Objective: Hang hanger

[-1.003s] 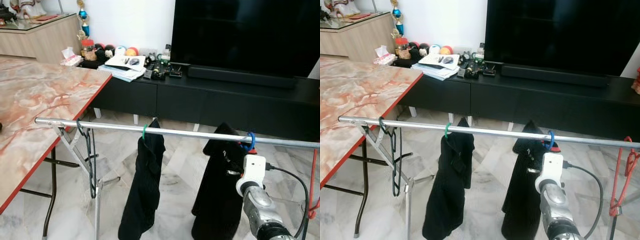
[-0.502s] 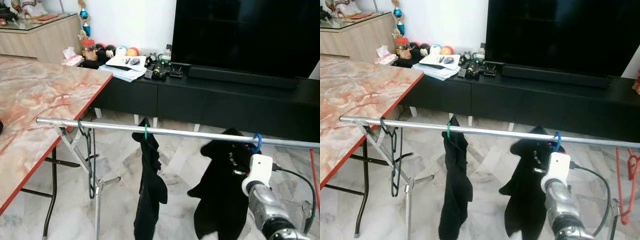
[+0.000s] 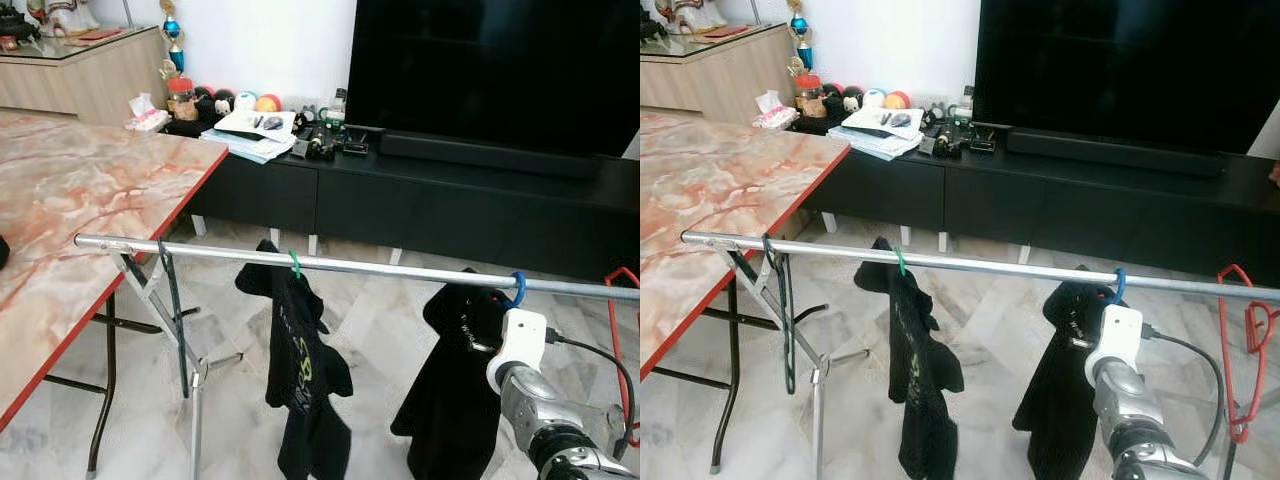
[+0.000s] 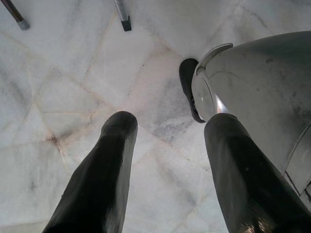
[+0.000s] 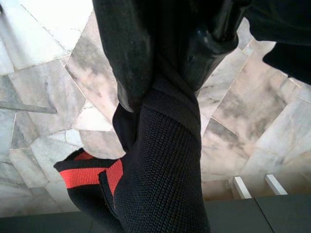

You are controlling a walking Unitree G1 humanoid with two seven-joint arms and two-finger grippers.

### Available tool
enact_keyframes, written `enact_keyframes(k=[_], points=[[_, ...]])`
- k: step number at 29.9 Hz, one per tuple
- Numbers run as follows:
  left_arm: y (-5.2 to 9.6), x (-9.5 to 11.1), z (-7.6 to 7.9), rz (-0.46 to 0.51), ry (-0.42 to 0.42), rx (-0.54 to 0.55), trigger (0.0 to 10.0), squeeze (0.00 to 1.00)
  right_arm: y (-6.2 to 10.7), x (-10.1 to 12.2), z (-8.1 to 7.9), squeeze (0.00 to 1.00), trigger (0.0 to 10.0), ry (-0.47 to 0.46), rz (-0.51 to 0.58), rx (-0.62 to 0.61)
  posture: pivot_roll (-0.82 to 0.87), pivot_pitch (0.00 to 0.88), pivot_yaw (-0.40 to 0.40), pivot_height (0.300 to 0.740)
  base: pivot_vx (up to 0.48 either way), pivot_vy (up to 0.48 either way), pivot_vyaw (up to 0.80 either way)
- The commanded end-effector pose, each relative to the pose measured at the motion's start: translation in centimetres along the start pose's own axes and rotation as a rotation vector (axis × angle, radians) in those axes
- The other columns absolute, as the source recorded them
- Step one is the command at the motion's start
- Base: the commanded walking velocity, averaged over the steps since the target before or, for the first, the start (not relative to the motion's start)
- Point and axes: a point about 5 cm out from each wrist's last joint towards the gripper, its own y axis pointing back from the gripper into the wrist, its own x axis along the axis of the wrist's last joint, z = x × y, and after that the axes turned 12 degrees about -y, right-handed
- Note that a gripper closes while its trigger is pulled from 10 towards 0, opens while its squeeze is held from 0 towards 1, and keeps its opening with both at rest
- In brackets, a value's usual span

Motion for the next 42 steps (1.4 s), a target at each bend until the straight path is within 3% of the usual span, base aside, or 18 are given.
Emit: enact_keyframes(k=[1, 12, 29, 33, 37, 42], points=[[0.1, -0.5, 0.2, -0.027, -0.003, -0.015, 10.0, 0.0, 0.2, -1.7, 0.9, 0.0, 0.0, -0.002, -0.059, -0.025, 0.15, 0.0, -0.028, 0.74, 0.0, 0.0, 0.0], [0.1, -0.6, 0.3, -0.03, -0.007, -0.021, 10.0, 0.0, 0.4, -2.4, 0.9, 0.0, 0.0, 0.008, -0.065, -0.002, 0.13, 0.0, -0.029, 0.74, 0.0, 0.0, 0.0], [0.0, -0.6, 0.5, -0.032, 0.0, -0.022, 10.0, 0.0, 0.8, -0.2, -2.1, 0.0, 0.0, -0.014, 0.005, 0.117, 0.12, 0.0, -0.042, 0.74, 0.0, 0.0, 0.0], [0.0, -0.6, 0.5, -0.033, 0.002, -0.021, 10.0, 0.0, 1.2, -0.2, -1.5, 0.0, 0.0, -0.028, 0.044, 0.098, 0.12, 0.0, -0.043, 0.74, 0.0, 0.0, 0.0], [0.0, -0.5, 0.4, -0.032, -0.001, -0.022, 10.0, 0.0, 1.7, 1.5, -1.0, 0.0, 0.0, -0.091, 0.231, 0.102, 0.11, 0.0, -0.04, 0.74, 0.0, 0.0, 0.0], [0.0, -0.5, 0.4, -0.031, -0.002, -0.023, 10.0, 0.0, 1.8, 0.8, -0.8, 0.0, 0.0, -0.062, 0.195, 0.08, 0.12, 0.0, -0.041, 0.74, 0.0, 0.0, 0.0]])
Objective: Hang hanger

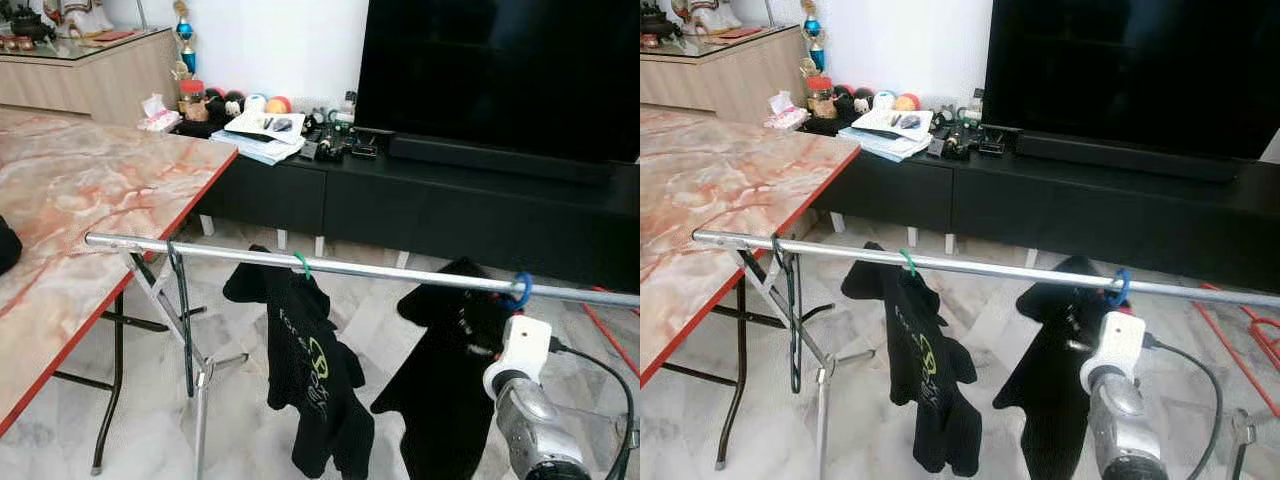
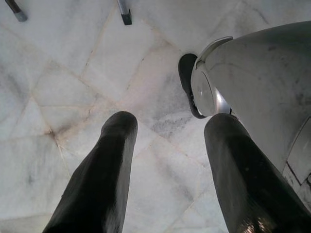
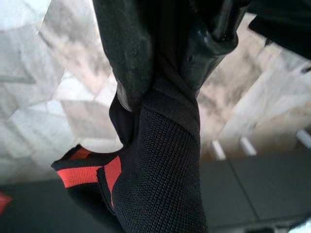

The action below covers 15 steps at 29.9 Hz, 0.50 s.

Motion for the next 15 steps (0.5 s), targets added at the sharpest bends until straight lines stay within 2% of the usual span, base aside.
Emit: enact_keyframes(k=[1, 5, 8, 10, 15], points=[[0.0, -0.3, 0.3, -0.012, -0.004, -0.014, 10.0, 0.0, 0.1, 0.7, 0.1, 0.0, 0.0, 0.007, 0.031, -0.004, 0.12, 0.0, -0.041, 0.74, 0.0, 0.0, 0.0], [0.0, -0.3, 0.3, -0.012, -0.006, -0.015, 10.0, 0.0, 0.5, 0.2, -0.1, 0.0, 0.0, -0.007, 0.036, 0.006, 0.11, 0.0, -0.04, 0.74, 0.0, 0.0, 0.0], [0.0, -0.3, 0.3, -0.014, -0.008, -0.016, 10.0, 0.0, 0.9, 1.2, -0.7, 0.0, 0.0, -0.029, 0.137, 0.038, 0.11, 0.0, -0.039, 0.74, 0.0, 0.0, 0.0], [0.0, -0.3, 0.3, -0.014, -0.008, -0.016, 10.0, 0.0, 1.2, 2.1, -0.8, 0.0, 0.0, -0.011, 0.222, 0.041, 0.11, 0.0, -0.04, 0.74, 0.0, 0.0, 0.0], [0.0, -0.3, 0.3, -0.015, -0.007, -0.016, 10.0, 0.0, 1.6, 1.9, -0.3, 0.0, 0.0, -0.031, 0.255, -0.001, 0.12, 0.0, -0.047, 0.74, 0.0, 0.0, 0.0]])
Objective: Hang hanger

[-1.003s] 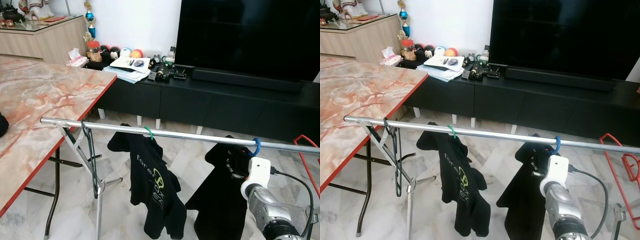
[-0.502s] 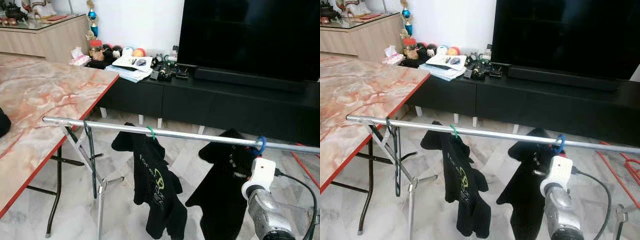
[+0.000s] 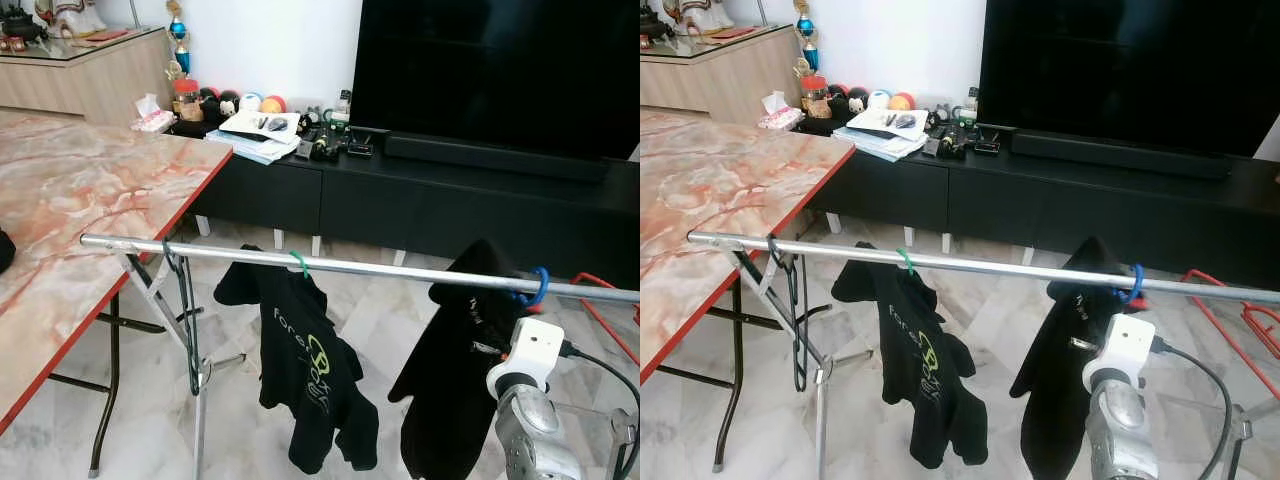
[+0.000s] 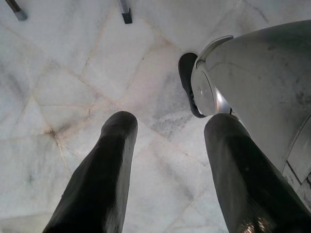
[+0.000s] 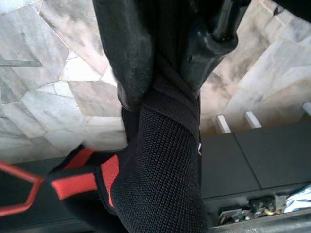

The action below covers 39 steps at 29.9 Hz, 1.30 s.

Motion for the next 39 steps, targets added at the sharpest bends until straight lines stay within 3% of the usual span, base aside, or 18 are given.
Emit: enact_keyframes(k=[1, 5, 9, 13, 17, 18, 19, 20, 39], points=[[0.0, -0.3, 0.3, -0.014, -0.007, -0.015, 10.0, 0.0, -0.2, 2.5, -0.5, 0.0, 0.0, -0.011, 0.128, 0.018, 0.12, 0.0, -0.047, 0.74, 0.0, 0.0, 0.0], [0.1, -0.4, 0.2, -0.013, -0.002, -0.008, 10.0, 0.0, 1.6, 0.1, 1.7, 0.0, 0.0, 0.007, 0.061, -0.046, 0.11, 0.0, -0.046, 0.74, 0.0, 0.0, 0.0], [0.1, -0.4, 0.2, -0.014, -0.003, -0.007, 10.0, 0.0, 2.0, -0.6, 2.5, 0.0, 0.0, 0.013, 0.035, -0.058, 0.1, 0.0, -0.043, 0.74, 0.0, 0.0, 0.0], [0.1, -0.4, 0.1, -0.013, -0.005, -0.001, 10.0, 0.0, 2.7, -4.2, 4.6, 0.0, 0.0, 0.094, -0.127, -0.045, 0.11, 0.0, -0.048, 0.74, 0.0, 0.0, 0.0], [0.1, -0.4, 0.0, -0.011, -0.002, 0.006, 10.0, 0.0, 3.1, -5.4, 5.7, 0.0, 0.0, 0.106, -0.169, -0.072, 0.11, 0.0, -0.046, 0.74, 0.0, 0.0, 0.0], [0.1, -0.4, 0.0, -0.011, -0.002, 0.007, 10.0, 0.0, 3.2, -5.6, 5.9, 0.0, 3.8, 0.1, -0.176, -0.082, 0.11, 0.0, -0.042, 0.74, 0.0, 0.0, 0.0], [0.1, -0.4, -0.1, -0.013, -0.004, 0.007, 10.0, 0.0, 3.2, -5.8, 6.1, 0.0, 9.3, 0.098, -0.186, -0.092, 0.11, 0.0, -0.041, 0.74, 0.0, 0.0, 0.0], [0.1, -0.4, -0.1, -0.014, -0.005, 0.008, 10.0, 0.0, 3.4, -6.1, 6.3, 0.0, 10.0, 0.103, -0.198, -0.103, 0.11, 0.0, -0.039, 0.74, 0.0, 0.0, 0.0], [0.2, -0.6, -0.8, -0.023, -0.003, 0.022, 10.0, 0.0, 2.6, -5.8, 5.4, 0.0, 10.0, 0.06, -0.153, -0.083, 0.11, 0.0, -0.017, 0.74, -0.028, 0.0, 0.0]])
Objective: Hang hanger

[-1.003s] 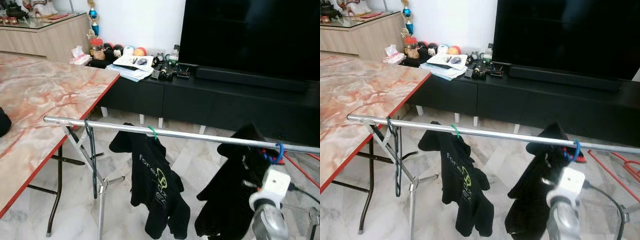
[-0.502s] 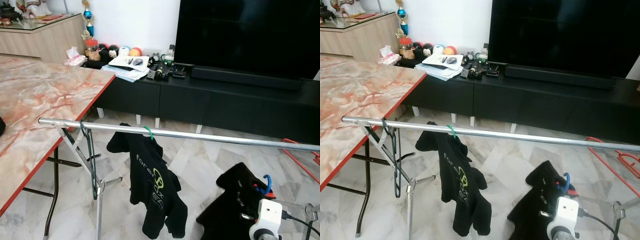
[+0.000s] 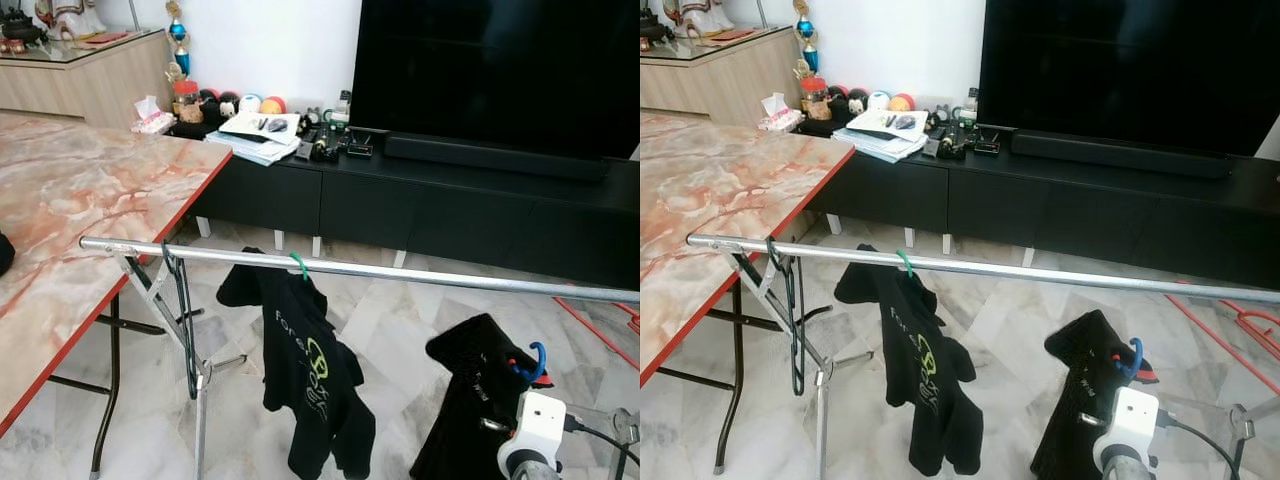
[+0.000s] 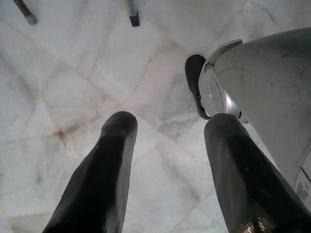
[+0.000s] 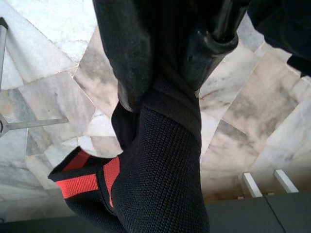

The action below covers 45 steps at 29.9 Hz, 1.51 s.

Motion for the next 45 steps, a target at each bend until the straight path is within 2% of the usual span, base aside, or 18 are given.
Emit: enact_keyframes(k=[1, 18, 45], points=[[0.1, -0.4, -0.2, -0.017, -0.003, 0.001, 10.0, 0.0, -0.2, 0.8, 0.0, 0.0, 10.0, -0.016, 0.042, -0.003, 0.11, 0.0, -0.014, 0.74, -0.285, 0.0, 0.0], [0.1, -0.4, -0.2, -0.016, -0.041, -0.011, 10.0, 0.0, -0.5, 1.1, -0.5, 0.0, 10.0, -0.032, 0.06, 0.003, 0.08, 0.0, 0.013, 0.74, -0.342, 0.0, 0.0], [0.0, 0.1, 0.1, -0.007, -0.004, -0.003, 10.0, 0.0, -1.1, 1.7, -1.0, 0.0, 10.0, -0.045, 0.049, -0.001, 0.11, 0.0, -0.022, 0.74, -0.356, 0.0, 0.0]])
